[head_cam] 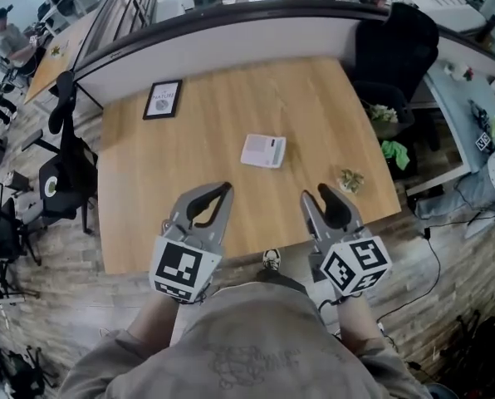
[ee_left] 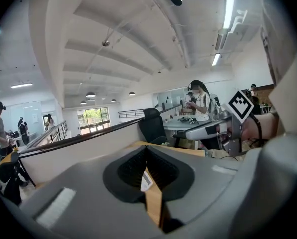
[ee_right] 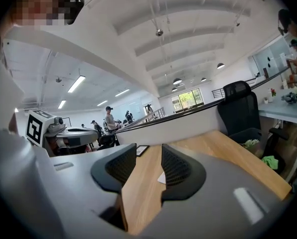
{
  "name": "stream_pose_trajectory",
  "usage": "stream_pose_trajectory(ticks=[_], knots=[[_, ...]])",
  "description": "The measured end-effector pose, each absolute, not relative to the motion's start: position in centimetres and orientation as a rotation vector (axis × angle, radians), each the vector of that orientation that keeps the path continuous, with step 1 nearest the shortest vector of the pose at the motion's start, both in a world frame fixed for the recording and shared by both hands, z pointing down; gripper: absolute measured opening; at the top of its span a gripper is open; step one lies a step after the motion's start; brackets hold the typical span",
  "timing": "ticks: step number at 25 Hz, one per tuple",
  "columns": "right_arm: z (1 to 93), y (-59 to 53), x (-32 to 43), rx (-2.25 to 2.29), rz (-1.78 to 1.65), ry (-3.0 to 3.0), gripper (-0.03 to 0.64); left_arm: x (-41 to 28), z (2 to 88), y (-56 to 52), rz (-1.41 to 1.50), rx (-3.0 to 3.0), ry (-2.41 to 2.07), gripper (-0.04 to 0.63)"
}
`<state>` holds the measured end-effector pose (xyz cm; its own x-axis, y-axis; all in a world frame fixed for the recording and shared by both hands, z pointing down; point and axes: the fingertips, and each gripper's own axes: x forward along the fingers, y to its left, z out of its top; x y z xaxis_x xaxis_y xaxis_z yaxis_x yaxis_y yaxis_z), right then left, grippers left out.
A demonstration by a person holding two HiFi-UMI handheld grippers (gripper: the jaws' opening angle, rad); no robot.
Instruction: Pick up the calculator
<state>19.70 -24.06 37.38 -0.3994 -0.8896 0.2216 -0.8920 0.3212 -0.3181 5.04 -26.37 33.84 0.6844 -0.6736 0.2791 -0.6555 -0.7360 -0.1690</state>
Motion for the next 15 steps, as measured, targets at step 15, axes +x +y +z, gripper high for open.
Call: stream_pose_trajectory(ticks=[15], knots=[[41.8,-31.5,22.1,1.489,0.730,-2.558,0.141,5.8,36.6,-32.5,-0.584,-2.773,1.371,0.002]])
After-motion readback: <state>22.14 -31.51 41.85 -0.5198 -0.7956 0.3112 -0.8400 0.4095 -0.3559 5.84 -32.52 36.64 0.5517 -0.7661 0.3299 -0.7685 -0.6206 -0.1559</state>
